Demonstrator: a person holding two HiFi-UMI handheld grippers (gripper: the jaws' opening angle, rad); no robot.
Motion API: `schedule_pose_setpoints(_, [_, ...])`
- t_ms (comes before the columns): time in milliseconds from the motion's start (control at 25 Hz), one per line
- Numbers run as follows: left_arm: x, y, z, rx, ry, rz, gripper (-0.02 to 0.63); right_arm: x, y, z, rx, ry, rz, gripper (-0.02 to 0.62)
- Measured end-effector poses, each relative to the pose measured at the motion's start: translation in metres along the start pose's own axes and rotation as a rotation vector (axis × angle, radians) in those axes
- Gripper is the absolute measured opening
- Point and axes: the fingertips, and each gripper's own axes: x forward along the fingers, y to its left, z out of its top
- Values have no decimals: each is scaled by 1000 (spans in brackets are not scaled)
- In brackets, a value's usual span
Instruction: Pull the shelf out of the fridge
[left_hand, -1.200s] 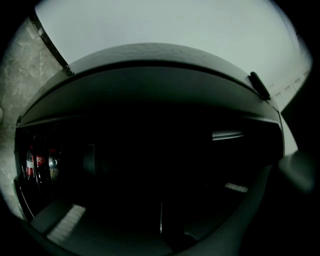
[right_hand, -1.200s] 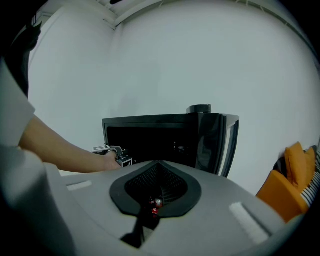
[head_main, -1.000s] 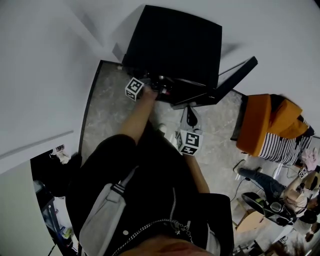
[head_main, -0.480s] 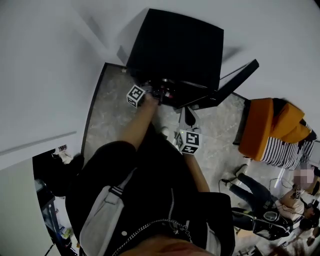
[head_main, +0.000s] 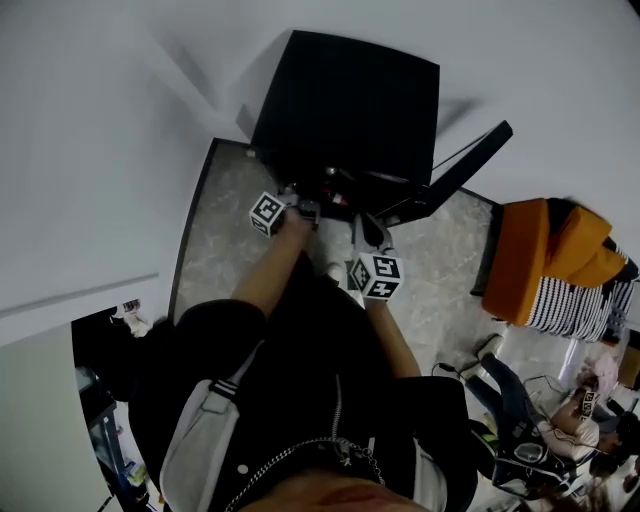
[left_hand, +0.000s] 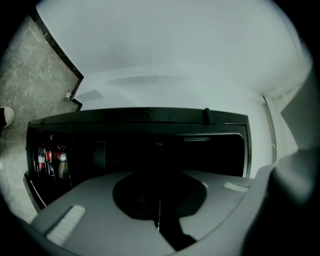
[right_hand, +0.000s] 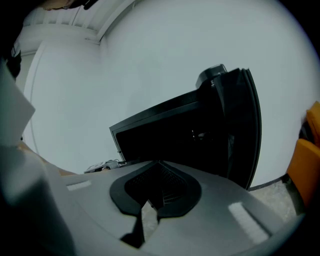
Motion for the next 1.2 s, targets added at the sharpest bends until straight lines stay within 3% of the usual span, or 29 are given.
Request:
schedule_pose_setpoints(240, [-3,4,-3,2,10,3,21,9,-18,-13,136,25,8,3])
schedule_pose_setpoints(520, [-15,3,-3,2,29,7,21,17,-34,-48,553,18,139,43])
schedule_pose_setpoints(720, [-24,4,-3,-1,39,12,23,28,-54,-53,801,-64,163,126])
schedule_pose_setpoints(880, [-31,3,-4,9,62,9,22,37,-77,-45,905,-151,161,170])
schedule_pose_setpoints(1200, [-43,8,-1,-1,84,12,21,56,-106,-35,1012,-210,167,133])
